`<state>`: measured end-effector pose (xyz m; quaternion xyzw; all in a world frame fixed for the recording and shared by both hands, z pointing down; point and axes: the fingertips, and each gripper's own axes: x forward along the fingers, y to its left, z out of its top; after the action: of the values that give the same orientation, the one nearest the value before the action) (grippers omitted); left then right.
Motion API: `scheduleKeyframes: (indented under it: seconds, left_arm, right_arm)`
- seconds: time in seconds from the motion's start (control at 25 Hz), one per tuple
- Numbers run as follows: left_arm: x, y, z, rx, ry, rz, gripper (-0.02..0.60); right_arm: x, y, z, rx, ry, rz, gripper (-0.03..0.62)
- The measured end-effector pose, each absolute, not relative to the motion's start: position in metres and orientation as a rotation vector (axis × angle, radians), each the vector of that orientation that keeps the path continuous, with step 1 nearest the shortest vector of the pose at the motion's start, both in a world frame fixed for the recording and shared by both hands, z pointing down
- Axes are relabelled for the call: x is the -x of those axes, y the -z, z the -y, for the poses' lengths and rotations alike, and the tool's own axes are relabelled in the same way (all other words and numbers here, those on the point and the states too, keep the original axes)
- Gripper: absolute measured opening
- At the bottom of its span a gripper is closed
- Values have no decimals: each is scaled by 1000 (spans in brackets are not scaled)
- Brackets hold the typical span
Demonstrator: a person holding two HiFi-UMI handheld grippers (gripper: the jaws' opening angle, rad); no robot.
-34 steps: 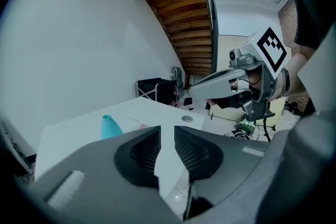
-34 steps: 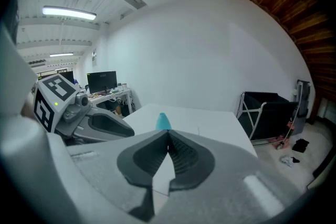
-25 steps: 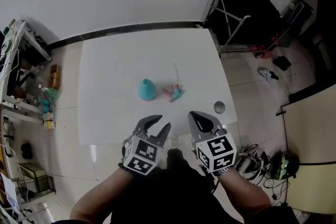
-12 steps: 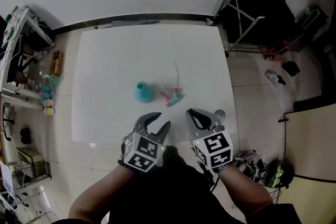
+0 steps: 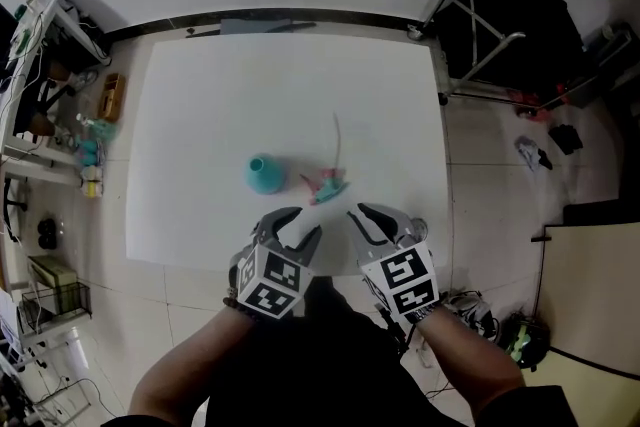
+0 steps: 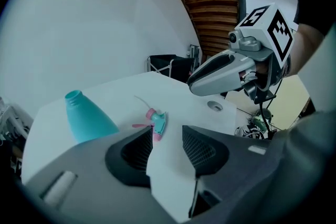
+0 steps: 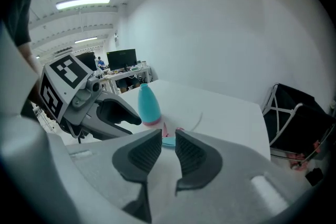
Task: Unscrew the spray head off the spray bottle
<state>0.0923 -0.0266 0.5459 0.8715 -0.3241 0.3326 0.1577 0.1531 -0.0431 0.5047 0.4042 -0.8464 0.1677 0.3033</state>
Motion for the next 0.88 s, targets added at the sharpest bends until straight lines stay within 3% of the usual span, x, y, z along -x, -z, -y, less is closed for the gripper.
scheduleKeyframes:
  seconds: [0.88]
  left_arm:
    - [-106,-602,49,-2345,-1145,1047,245]
  right_arm:
    - [-153,-545,65,-739,-384,2272,103]
